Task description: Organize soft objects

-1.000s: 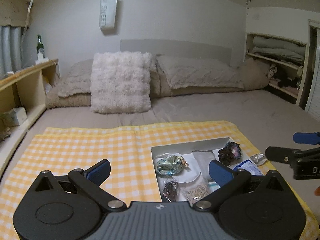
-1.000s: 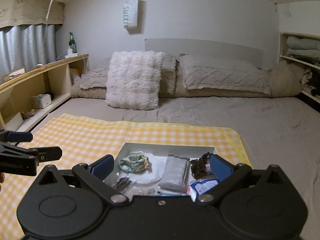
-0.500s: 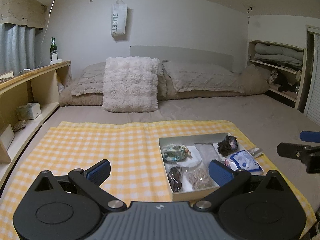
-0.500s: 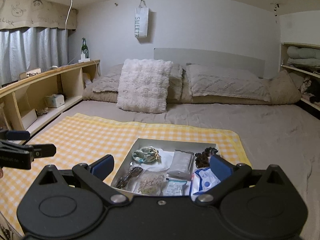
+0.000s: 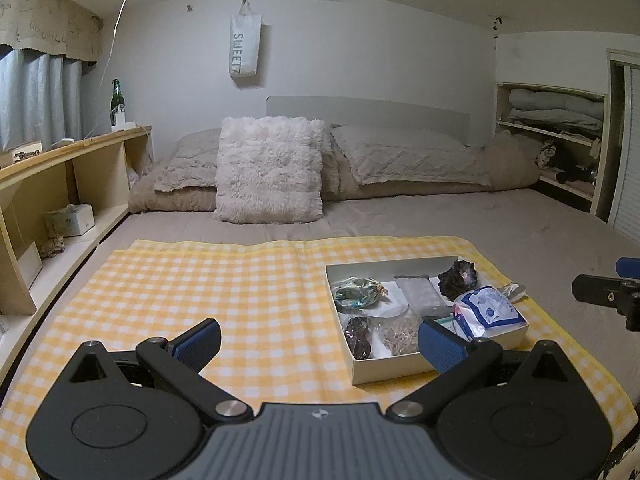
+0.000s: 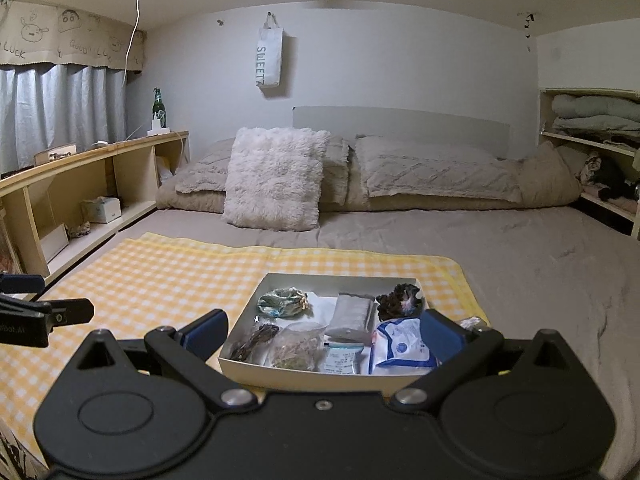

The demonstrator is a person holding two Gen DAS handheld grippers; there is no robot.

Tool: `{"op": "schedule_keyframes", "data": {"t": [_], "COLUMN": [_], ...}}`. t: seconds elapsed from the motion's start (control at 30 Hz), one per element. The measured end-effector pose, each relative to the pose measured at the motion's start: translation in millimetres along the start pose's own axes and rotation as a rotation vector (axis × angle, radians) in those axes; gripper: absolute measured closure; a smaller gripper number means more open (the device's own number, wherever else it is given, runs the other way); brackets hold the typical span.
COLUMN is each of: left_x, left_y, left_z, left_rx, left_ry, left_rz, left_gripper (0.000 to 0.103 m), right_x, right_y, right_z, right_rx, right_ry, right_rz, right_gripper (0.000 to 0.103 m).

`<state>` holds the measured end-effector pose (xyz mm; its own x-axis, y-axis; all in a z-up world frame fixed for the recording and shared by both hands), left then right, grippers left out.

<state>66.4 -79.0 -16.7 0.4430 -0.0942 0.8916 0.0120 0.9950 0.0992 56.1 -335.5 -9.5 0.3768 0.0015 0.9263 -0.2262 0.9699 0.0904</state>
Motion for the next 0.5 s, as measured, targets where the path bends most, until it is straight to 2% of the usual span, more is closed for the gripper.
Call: {"op": "schedule_keyframes", "data": {"t": [0.5], "left_x": [-3.7], "left_y": [-0.6], "left_z": [5.4], "left_rx": [-0.005], "left_ry": [-0.010], "left_rz": [-0.011], "left_gripper": [0.000], "right_x": [-5.0], "right_y": [10.0], "right_z": [4.2], "right_rx": [0.001], "right_ry": [0.001], "right_rz": [0.043], "right_gripper": [0.000]}}
Point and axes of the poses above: each gripper's, at about its wrist camera, not at the fingertips, and z roughly against the way its jaws point, y to its left, x to its top, the point moved 4 cm from there along -z, roughly the way its jaws point, and after that the axes turned 10 degrees about x, right-handed, at the moved point
